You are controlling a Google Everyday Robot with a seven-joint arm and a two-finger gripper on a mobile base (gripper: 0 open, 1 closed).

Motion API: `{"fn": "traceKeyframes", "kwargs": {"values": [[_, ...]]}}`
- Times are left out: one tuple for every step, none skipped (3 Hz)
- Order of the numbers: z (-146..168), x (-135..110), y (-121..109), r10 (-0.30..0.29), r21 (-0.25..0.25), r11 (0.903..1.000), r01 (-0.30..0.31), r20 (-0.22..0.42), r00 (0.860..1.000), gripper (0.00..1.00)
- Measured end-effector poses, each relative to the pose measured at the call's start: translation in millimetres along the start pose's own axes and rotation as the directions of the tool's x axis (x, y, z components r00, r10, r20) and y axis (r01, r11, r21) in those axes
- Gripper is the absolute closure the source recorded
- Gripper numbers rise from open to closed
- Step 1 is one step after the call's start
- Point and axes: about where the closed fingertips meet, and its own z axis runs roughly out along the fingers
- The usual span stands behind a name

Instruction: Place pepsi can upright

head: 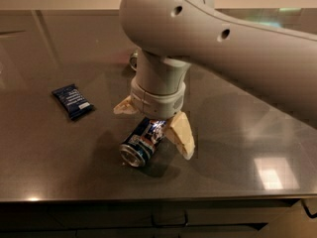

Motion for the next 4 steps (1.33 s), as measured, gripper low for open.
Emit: {"fn": "traceKeyframes", "kwargs": {"values": [[-1.8, -4.2, -3.8, -0.04, -0.043, 0.9983, 0.039, -0.025, 0.999, 0.17], [-8.2, -3.3, -4.4, -0.037, -0.075, 0.9966, 0.033, -0.05, 0.998, 0.41], [-13.1, 1.1, -3.8, -0.015, -0.089, 0.9959, 0.01, -0.06, 0.998, 0.64], [-17.0, 6.1, -3.8, 0.006, -0.086, 0.9962, -0.012, -0.068, 0.998, 0.88]]}}
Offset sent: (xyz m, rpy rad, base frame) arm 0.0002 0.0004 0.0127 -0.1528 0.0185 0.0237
